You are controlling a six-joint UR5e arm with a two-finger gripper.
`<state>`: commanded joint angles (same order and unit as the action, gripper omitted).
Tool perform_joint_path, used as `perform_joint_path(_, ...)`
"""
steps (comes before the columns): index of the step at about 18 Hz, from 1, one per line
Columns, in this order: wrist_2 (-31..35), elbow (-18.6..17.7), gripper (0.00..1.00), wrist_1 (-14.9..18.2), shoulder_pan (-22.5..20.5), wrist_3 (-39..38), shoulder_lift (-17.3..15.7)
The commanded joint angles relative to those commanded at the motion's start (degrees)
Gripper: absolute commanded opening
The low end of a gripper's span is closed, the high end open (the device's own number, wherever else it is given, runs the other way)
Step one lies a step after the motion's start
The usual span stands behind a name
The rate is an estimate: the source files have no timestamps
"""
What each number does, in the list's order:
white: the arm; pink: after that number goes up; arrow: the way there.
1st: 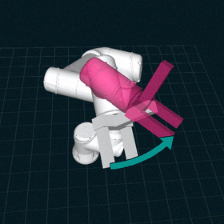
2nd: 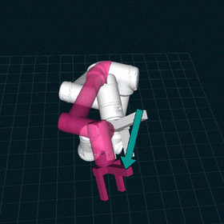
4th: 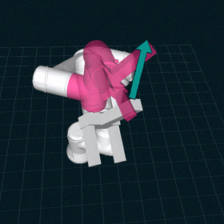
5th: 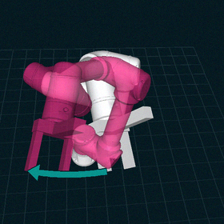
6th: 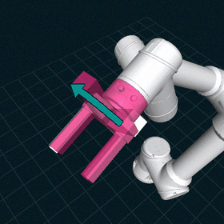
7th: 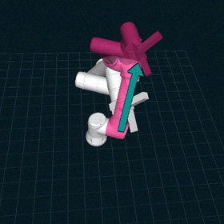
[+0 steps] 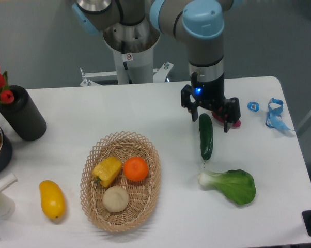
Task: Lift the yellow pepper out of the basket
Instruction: 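Move the open gripper over to the wicker basket above the yellow pepper, then lower the gripper onto the yellow bell pepper and close around it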
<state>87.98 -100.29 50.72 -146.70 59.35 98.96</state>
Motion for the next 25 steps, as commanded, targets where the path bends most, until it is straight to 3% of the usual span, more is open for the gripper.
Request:
perform_joint_path(5,-0.2,0.4,1.00,-1.2,5.4,-8.0,3.4)
perform_joint_path(9,-0.3,0.4,1.00,-4.0,9.1,-13.5,5.5)
perform_joint_path(11,-2.9,0.4,1.00,-4.7,10.6,-16.1,5.9)
perform_joint_path(19,-6.6,-1.4,1.00,-4.5,15.2,-15.8,6.9)
perform_joint_path(25,-9.3,-4.8,1.00,-4.6,15.7,-6.4,7.8)
